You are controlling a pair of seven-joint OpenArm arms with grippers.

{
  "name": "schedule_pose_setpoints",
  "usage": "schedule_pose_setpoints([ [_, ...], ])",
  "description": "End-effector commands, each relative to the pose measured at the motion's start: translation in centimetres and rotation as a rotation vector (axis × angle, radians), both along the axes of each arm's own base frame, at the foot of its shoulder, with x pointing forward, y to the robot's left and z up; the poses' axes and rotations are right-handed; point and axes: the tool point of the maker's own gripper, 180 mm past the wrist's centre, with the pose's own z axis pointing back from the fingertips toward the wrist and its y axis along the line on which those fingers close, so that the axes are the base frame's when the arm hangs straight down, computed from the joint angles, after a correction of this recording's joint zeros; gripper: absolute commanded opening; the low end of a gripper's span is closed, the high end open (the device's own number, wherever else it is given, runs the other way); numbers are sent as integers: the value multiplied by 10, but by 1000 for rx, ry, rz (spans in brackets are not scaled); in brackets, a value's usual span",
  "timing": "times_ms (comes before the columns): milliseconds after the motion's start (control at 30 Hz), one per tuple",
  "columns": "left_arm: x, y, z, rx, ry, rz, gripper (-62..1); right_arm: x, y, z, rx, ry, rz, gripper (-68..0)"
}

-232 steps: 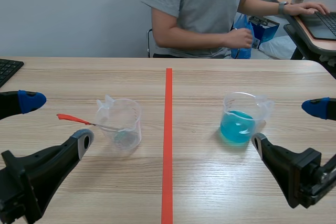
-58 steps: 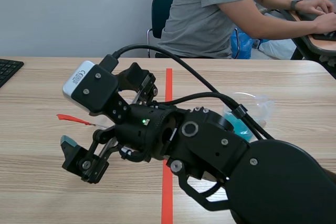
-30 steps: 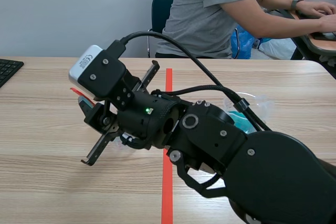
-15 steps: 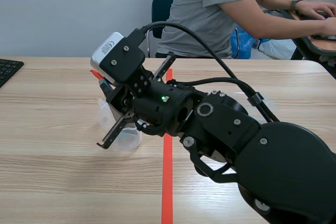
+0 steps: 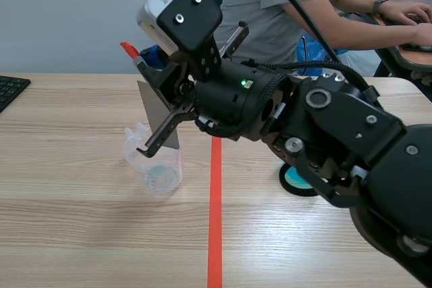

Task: Do the redox reaction experiment.
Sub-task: 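Lift the metal plate out of the left beaker, then move the plate over the blue solution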

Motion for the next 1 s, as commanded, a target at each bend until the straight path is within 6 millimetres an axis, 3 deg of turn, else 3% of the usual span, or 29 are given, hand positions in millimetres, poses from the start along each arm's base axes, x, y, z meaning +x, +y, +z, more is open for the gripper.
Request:
schedule_pose_setpoints([
  [0, 1, 2, 3, 0, -13, 4, -591, 7, -5, 23, 40, -45, -15, -671],
  [500, 1, 2, 3, 0, -13, 4, -591, 2, -24, 79, 51, -12, -10, -671],
  [967, 1, 2, 3, 0, -13, 4, -591, 14, -87, 93, -5, 8, -43, -671],
])
